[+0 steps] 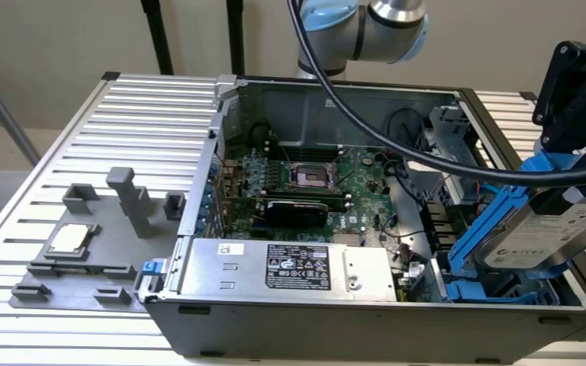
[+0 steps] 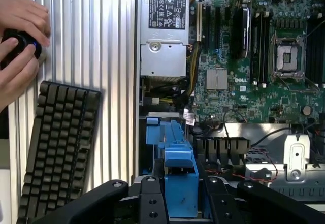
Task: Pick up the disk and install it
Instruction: 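Insert the disk into the insertion slot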
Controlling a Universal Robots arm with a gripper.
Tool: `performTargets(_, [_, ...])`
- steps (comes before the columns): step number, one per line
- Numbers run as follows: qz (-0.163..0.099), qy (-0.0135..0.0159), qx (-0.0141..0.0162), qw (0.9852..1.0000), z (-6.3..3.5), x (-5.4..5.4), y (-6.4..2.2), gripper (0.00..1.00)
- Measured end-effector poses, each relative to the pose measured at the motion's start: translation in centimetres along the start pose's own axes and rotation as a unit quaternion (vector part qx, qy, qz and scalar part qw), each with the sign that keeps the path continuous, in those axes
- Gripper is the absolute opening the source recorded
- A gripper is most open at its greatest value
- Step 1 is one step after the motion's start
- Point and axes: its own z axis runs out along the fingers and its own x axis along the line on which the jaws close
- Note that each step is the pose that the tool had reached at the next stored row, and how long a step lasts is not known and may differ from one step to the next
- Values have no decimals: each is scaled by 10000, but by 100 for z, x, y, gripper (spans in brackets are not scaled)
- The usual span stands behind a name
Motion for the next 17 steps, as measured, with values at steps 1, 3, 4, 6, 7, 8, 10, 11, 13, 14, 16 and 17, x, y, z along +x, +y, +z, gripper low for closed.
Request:
performTargets(1, [-2,-1,0,10000,12,-6,1,33])
performTargets(3, [-6,-1,0,10000,37,-19,2,33])
performTargets(4, [-8,-1,0,10000,49,-27,2,33])
performTargets(6, [-10,0,0,10000,71,-39,2,33])
performTargets(7, [-11,-1,0,10000,81,-43,2,33])
performTargets(8, [-12,-1,0,10000,93,-46,1,33])
performTargets(10, [-14,-2,0,10000,109,-46,1,33])
performTargets(11, [-15,-1,-1,10000,116,-46,1,33])
performTargets(13, [-18,-1,-1,10000,135,-47,0,33])
performTargets(14, [-19,0,-1,10000,144,-47,0,33])
performTargets(16, [-22,0,-1,10000,159,-47,0,33])
performTargets(17, [-23,-1,-1,10000,168,-48,-1,33])
